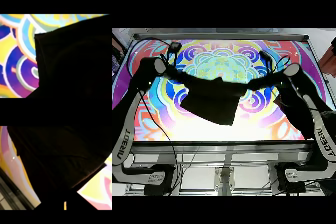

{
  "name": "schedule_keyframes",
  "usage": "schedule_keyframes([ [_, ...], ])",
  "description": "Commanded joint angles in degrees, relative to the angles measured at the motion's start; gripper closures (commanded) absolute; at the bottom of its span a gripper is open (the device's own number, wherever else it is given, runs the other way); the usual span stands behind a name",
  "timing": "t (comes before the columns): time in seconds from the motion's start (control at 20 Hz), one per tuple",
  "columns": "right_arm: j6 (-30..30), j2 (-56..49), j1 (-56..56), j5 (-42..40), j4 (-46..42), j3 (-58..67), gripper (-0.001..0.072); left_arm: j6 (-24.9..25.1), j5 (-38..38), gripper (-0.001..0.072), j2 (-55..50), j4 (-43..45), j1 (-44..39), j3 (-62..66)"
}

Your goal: Fold the clothes and pants, and hang the long-sleeved shirts on hangers.

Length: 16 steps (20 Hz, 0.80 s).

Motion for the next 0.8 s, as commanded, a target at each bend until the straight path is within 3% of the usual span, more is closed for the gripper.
schedule_keyframes([
  [0.0, -0.63, 2.32, -0.02, 3.82, 0.22, -10.58, 0.0693, 1.27, -4.61, 0.0691, 4.44, 6.86, 0.02, -7.37],
  [0.35, -2.45, 6.14, 2.89, 5.6, 4.0, -24.61, 0.0692, 1.25, -5.66, 0.069, 11.65, 9.73, -0.09, -25.14],
  [0.75, 0.76, 6.14, 13.29, 6.82, 3.65, -25.53, 0.0692, 1.25, -15.26, 0.0687, 11.78, 9.75, -0.48, -26.88],
])
